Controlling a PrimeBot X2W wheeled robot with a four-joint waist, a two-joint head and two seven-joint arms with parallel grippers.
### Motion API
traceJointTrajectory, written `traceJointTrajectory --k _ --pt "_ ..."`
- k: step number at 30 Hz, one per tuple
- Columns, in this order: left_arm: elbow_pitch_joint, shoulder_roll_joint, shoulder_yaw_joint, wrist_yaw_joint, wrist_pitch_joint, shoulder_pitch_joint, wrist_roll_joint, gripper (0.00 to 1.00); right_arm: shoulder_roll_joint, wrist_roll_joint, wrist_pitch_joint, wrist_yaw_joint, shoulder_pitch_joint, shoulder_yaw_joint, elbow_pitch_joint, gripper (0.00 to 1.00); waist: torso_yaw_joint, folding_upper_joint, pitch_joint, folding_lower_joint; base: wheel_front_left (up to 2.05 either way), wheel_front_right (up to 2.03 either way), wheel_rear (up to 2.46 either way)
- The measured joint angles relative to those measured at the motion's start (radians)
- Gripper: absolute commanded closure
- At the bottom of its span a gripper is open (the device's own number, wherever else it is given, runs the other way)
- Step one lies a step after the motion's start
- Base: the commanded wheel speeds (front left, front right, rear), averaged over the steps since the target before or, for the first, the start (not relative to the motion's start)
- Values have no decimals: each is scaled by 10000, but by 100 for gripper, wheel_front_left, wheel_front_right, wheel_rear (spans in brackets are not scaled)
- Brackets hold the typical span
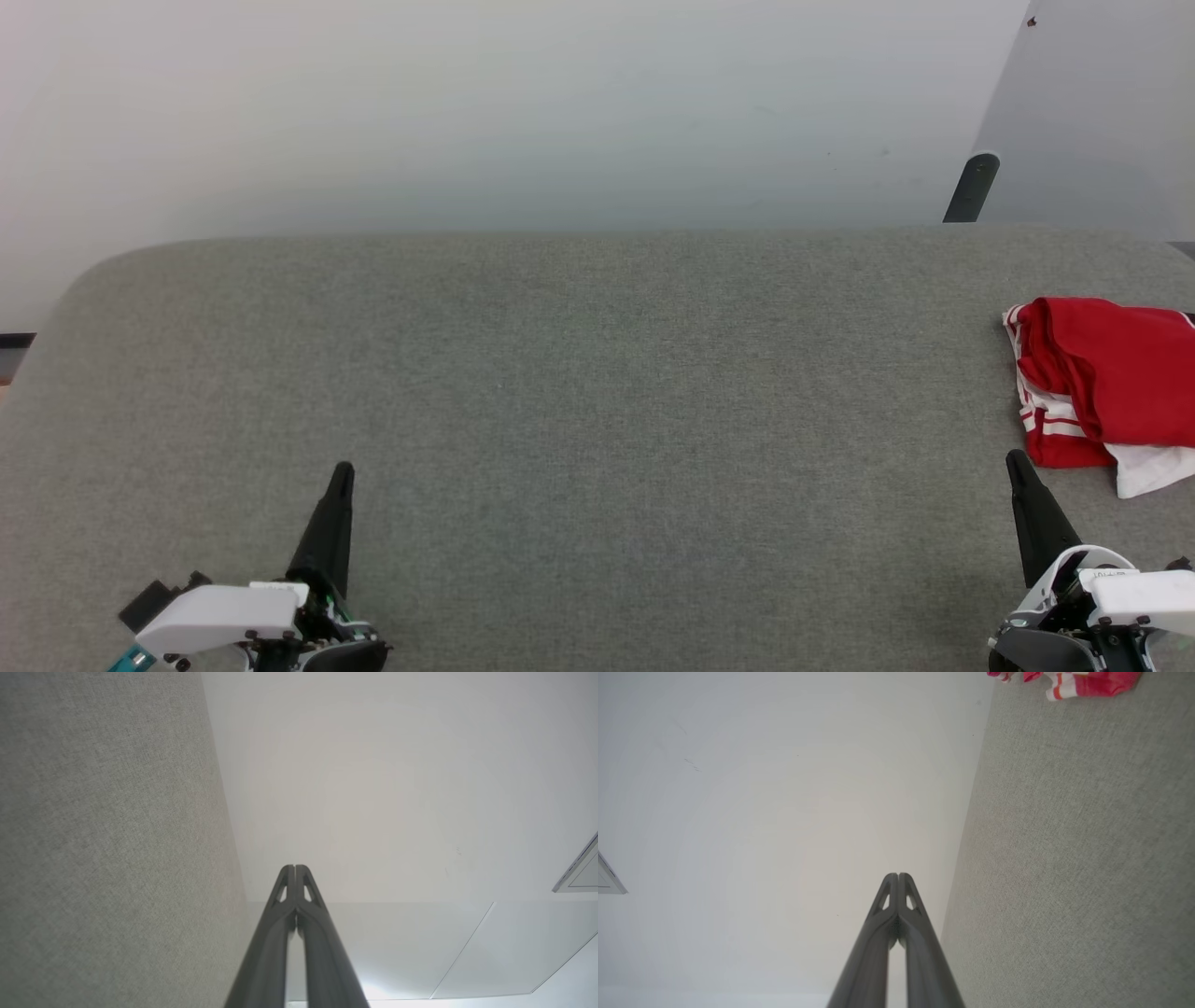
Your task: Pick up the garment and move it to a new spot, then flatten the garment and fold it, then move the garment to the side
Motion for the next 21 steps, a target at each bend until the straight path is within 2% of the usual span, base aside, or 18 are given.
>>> traceJointTrajectory --k 21 --pt "0 0 0 0 0 0 0 100 0 0 2 0 0 2 -2 100 0 0 0 0 0 0 0"
